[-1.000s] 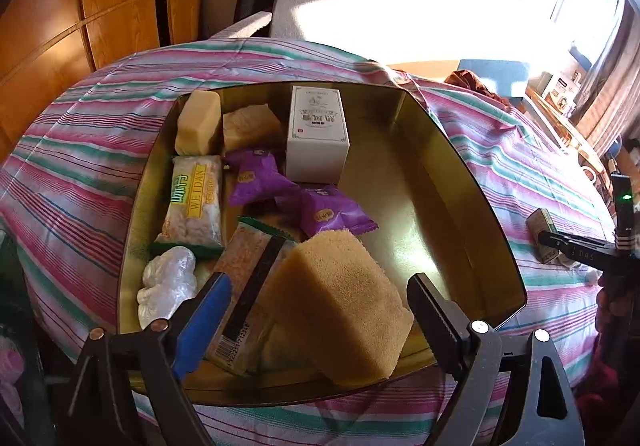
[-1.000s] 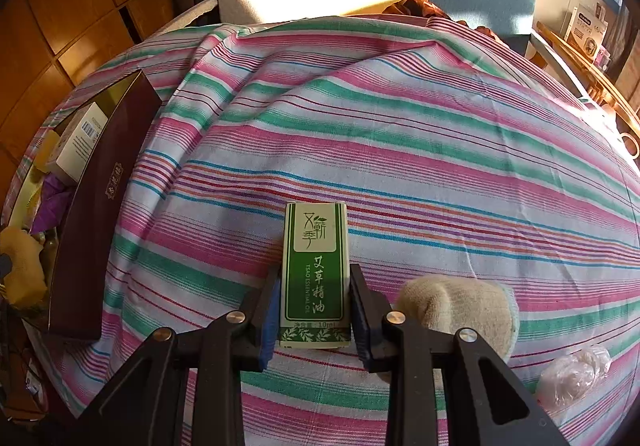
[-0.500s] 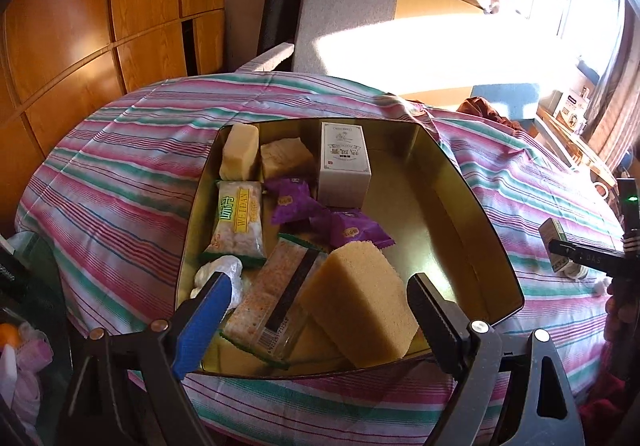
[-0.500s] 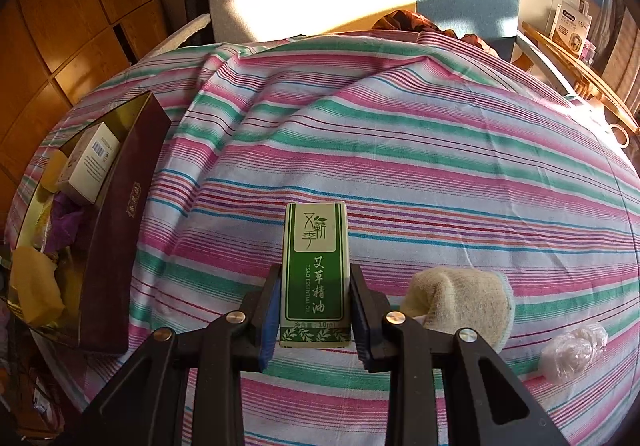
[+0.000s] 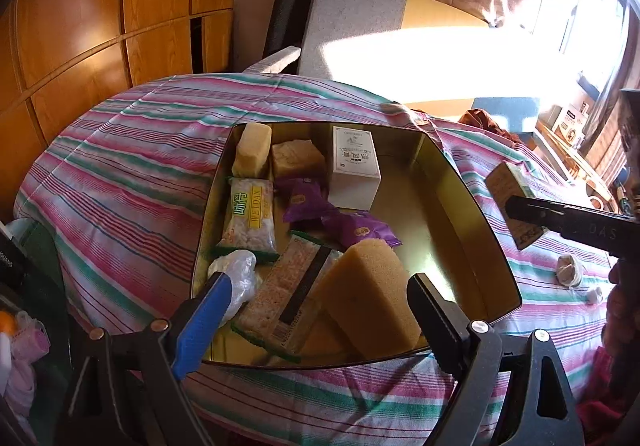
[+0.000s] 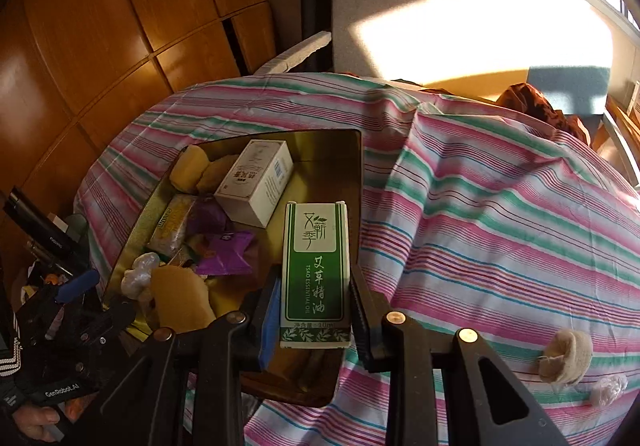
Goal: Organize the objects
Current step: 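Carry the green box into the gold tray and release it with the right gripper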
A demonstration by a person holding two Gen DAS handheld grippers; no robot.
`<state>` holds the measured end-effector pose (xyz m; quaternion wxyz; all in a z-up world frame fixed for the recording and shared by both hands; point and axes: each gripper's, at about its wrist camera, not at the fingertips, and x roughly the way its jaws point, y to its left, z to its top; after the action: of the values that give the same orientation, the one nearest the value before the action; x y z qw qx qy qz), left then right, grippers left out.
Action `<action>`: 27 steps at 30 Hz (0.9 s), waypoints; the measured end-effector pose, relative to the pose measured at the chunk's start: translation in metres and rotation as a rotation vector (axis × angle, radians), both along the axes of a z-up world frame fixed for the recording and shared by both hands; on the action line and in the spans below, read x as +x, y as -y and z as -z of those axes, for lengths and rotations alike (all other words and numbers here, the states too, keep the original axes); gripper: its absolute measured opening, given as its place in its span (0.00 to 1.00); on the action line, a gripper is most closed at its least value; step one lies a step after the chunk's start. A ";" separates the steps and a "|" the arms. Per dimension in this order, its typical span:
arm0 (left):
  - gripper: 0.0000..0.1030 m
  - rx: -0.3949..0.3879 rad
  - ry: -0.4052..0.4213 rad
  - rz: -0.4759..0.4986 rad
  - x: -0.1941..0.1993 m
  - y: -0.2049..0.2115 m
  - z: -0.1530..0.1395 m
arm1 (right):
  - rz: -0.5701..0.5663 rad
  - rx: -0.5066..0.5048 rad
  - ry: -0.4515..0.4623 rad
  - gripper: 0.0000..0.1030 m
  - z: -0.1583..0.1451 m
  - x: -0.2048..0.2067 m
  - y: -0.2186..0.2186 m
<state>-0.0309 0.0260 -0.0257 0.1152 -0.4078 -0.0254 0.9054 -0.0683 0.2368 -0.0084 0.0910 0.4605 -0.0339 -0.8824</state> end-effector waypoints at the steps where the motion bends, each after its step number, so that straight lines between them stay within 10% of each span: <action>1: 0.87 0.006 -0.001 -0.004 0.000 0.003 0.000 | -0.010 0.018 0.011 0.29 0.003 -0.005 0.009; 12: 0.87 0.054 0.011 -0.095 -0.003 0.045 0.005 | -0.002 0.161 0.172 0.30 0.069 -0.055 0.066; 27: 0.88 0.039 0.017 -0.093 -0.003 0.042 0.009 | 0.023 -0.004 0.134 0.40 0.068 -0.046 0.063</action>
<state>-0.0338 -0.0164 -0.0350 0.0804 -0.4115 -0.0629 0.9057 -0.1146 0.1741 -0.0765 0.0793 0.5177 -0.0471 -0.8506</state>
